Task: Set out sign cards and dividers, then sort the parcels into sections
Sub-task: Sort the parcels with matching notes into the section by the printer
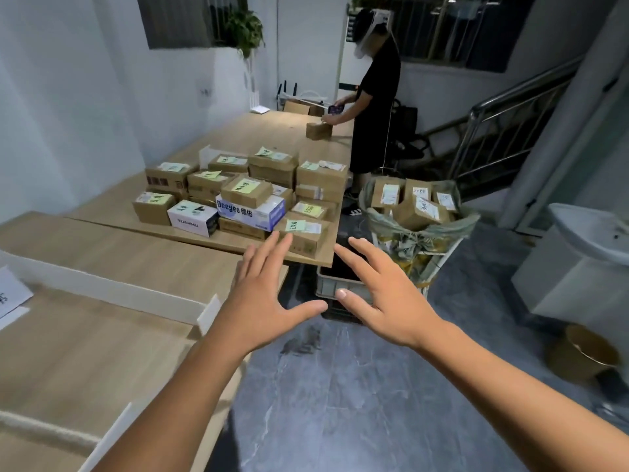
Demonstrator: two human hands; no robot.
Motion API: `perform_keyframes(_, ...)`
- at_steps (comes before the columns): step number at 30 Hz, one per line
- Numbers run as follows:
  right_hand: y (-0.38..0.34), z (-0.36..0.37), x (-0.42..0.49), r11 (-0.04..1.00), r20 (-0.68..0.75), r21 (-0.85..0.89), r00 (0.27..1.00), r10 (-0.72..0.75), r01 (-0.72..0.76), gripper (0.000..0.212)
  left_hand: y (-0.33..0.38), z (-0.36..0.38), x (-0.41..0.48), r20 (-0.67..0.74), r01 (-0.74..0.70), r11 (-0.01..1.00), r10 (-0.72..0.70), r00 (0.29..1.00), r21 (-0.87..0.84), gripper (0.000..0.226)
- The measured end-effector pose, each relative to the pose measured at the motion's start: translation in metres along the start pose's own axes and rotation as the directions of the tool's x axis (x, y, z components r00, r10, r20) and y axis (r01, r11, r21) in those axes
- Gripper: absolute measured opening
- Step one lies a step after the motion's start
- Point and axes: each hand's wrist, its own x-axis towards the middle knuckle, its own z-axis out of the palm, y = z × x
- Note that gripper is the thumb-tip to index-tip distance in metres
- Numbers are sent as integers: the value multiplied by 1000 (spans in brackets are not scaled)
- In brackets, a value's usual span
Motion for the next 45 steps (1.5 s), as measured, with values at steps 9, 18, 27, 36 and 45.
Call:
perform_keyframes(9,171,-18,116,995,-41,63,996,74,-71,67,7,69,194,22,20,1000,-20,1000,23,120)
perform_keyframes(18,363,-17,250,988,46,146,997,-64,57,72,10,176,370,-85,226,974,-223,971,29,121)
perform_keyframes(27,498,-9,409,972,238,166,950,-201,164,70,-12,240,496,-237,386,922,-379,895,-17,123)
perform_keyframes(36,589,88,602,966,382,223,900,-209,130,68,-111,307,623,-262,527,822,-568,780,-215,128)
perform_keyframes(45,650,188,717,934,445,355,886,-128,-44,60,-176,367,734,-308,574,638,-761,570,-513,124)
